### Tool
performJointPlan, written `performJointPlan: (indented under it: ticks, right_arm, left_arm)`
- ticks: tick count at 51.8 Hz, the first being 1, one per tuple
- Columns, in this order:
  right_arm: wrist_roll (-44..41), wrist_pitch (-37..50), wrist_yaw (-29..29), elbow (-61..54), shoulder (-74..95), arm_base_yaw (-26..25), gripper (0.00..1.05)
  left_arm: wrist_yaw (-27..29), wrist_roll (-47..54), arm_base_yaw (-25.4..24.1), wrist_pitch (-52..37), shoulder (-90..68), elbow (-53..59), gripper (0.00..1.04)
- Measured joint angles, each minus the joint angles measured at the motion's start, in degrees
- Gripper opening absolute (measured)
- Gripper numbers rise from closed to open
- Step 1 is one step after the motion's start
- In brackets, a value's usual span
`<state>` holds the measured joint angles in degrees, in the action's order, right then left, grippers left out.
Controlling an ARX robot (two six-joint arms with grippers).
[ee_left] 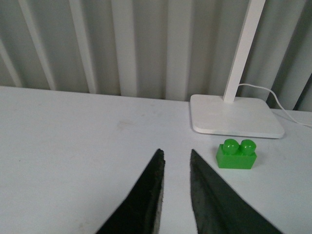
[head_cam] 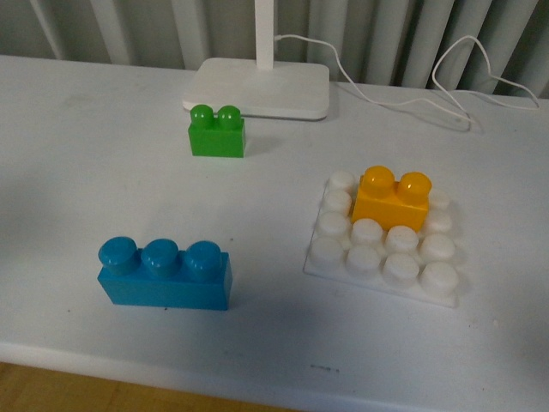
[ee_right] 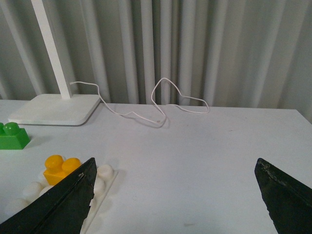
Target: Insert yellow block into base center
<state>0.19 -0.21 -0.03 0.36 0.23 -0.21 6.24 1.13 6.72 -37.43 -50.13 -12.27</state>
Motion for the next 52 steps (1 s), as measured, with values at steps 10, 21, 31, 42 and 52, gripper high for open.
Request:
performJointPlan:
  ticks: [10,21,31,42,52]
  right_arm:
    - [0.00,0.00,0.00,0.00,0.00,0.00,0.95]
    - [0.00,0.00,0.00,0.00,0.00,0.00,0.95]
    - [0.00,0.00,0.00,0.00,0.00,0.00,0.95]
    - [0.00,0.00,0.00,0.00,0.00,0.00,0.95]
    - [0.00,0.00,0.00,0.00,0.00,0.00,0.95]
  left_arm:
    - [-5.90,-0.85,-5.75,2.84,8.39,5.53,0.04]
    - [-6.16,-1.03,-6.56,6.34,14.43,8.02,0.04]
    - [-6.14,-1.03,-6.58,10.25,19.96,9.60,0.04]
    - [-6.25,-1.09,-6.58,11.91,24.37,11.63,0.04]
    - [-6.23,-1.09,-6.58,18.08,30.86,11.63,0.04]
